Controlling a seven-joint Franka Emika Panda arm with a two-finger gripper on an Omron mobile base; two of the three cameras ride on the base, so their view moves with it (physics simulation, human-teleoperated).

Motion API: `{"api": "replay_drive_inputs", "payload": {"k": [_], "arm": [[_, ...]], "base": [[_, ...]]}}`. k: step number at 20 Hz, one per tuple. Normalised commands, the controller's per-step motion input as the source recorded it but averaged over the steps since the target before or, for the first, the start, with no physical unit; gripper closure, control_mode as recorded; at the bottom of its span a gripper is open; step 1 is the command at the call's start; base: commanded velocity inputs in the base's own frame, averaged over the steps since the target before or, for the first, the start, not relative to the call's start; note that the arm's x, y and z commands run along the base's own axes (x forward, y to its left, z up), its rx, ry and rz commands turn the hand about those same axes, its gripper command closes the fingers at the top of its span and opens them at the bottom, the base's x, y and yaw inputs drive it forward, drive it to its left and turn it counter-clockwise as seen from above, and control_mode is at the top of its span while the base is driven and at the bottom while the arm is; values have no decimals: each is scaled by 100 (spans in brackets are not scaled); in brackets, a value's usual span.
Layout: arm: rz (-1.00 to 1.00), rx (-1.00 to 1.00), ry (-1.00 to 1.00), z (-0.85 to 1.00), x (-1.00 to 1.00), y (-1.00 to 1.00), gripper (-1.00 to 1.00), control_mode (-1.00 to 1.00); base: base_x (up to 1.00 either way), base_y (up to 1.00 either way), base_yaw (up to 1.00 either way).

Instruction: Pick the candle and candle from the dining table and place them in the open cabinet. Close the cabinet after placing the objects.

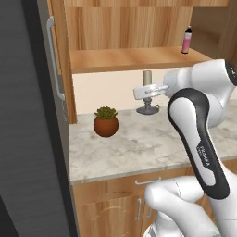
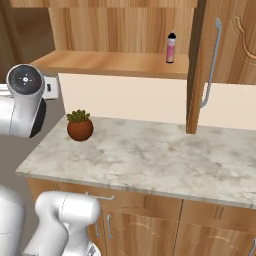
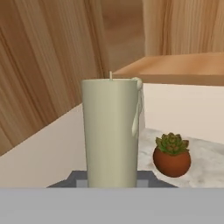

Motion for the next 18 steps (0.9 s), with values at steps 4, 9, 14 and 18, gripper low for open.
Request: {"api": "replay_drive_inputs", "payload": {"k": [4,9,14,18], "arm": [[-15,-9,0,23,28,-8,100,-100],[-17,-4,-11,19,30,-7,100,-100],[-11,0,-16,15,35,-10,100,-100],[-6,0,-25,9,35,-11,100,-100]], "base": [[0,0,0],[0,0,0],[0,0,0],[0,0,0]]}}
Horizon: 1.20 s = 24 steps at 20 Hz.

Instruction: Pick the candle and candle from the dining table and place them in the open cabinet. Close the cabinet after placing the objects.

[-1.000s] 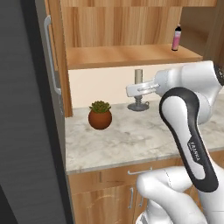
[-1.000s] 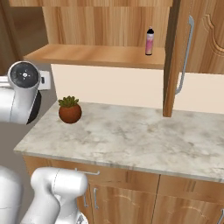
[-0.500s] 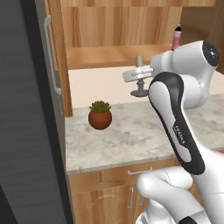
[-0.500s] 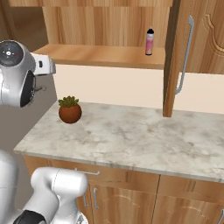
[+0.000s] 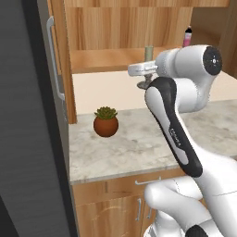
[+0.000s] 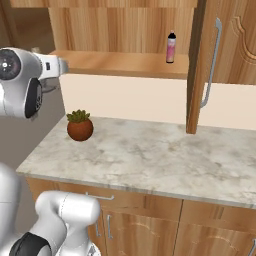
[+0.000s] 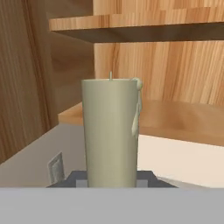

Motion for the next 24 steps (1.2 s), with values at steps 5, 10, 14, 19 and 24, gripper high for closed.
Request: {"api": "replay_drive_inputs", "payload": {"k": [5,10,14,19,24], "arm": [[-1,0,-24,3,28,-14,100,-100],[-4,0,1,17,39,-17,100,-100],[-5,0,5,15,42,-14,100,-100],[-4,2,13,11,45,-10,100,-100],[0,2,2,-1,41,0,100,-100]], "base": [[0,0,0],[0,0,0],[0,0,0],[0,0,0],[0,0,0]]}}
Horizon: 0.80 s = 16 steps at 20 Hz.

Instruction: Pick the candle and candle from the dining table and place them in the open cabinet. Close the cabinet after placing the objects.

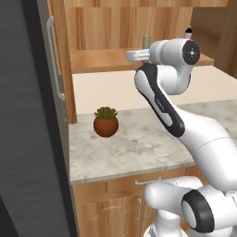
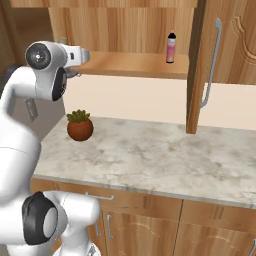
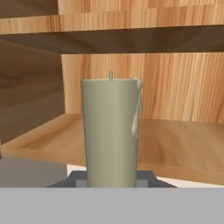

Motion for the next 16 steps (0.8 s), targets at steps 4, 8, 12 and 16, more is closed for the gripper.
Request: {"api": "replay_drive_inputs", "payload": {"k": [4,8,12,16], "arm": [[0,7,0,0,46,0,100,-100],[0,5,0,-6,43,0,100,-100],[0,1,0,-15,40,2,100,-100],[0,0,0,-14,39,3,100,-100]], "base": [[0,0,0],[0,0,0],[0,0,0],[0,0,0]]}}
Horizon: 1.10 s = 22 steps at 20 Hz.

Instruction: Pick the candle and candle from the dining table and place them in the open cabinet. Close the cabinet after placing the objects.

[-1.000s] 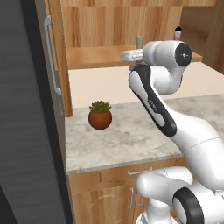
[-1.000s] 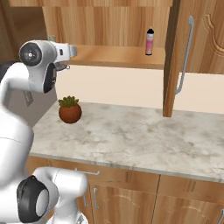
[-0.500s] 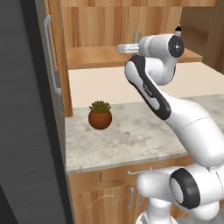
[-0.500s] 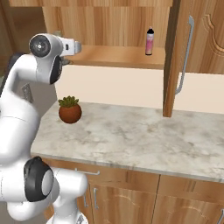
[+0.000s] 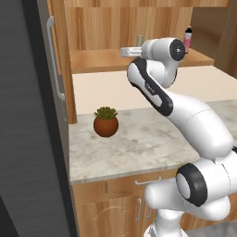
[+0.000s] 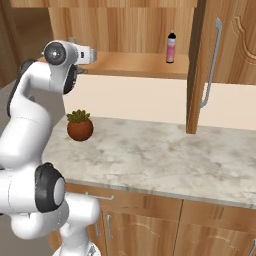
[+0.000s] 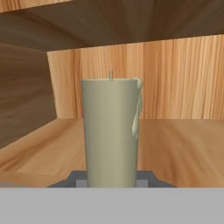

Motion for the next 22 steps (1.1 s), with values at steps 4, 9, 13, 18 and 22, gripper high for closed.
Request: {"api": "replay_drive_inputs", "payload": {"k": [4,9,13,18,22], "arm": [[0,0,0,-6,37,1,100,-100],[0,0,0,-3,33,0,100,-100],[0,0,0,-2,39,0,100,-100],[0,0,0,-1,36,0,100,-100],[0,0,0,-12,28,2,100,-100]], "base": [[0,0,0],[0,0,0],[0,0,0],[0,0,0],[0,0,0]]}}
